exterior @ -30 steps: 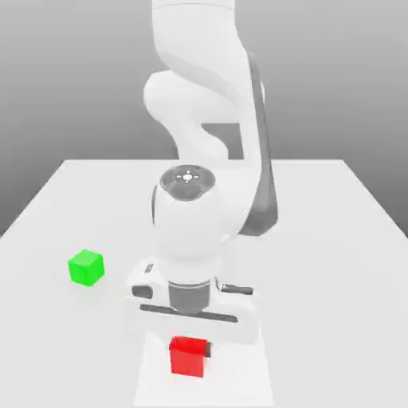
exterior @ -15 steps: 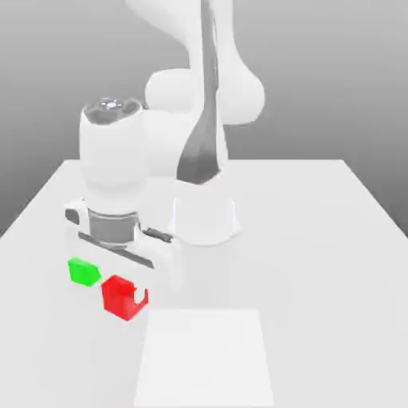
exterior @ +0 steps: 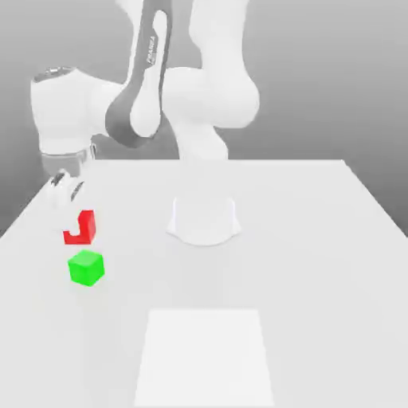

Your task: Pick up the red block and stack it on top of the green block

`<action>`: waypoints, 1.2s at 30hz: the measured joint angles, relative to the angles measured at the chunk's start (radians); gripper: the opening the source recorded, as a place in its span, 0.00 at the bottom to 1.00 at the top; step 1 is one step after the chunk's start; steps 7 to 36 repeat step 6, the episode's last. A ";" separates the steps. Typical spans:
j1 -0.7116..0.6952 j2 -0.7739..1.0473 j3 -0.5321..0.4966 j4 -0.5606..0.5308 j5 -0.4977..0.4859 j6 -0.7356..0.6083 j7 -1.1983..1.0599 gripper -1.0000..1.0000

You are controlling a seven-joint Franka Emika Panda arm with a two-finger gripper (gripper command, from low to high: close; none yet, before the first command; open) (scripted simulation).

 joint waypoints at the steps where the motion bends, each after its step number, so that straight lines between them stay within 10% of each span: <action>1: 0.009 0.034 -0.005 0.001 0.015 0.033 -0.010 0.00; 4: 0.034 0.140 -0.011 0.003 0.078 0.135 -0.052 0.00; 5: 0.039 0.158 -0.011 0.003 0.092 0.153 -0.060 1.00; 36: 0.040 0.158 -0.011 0.003 0.092 0.153 -0.060 1.00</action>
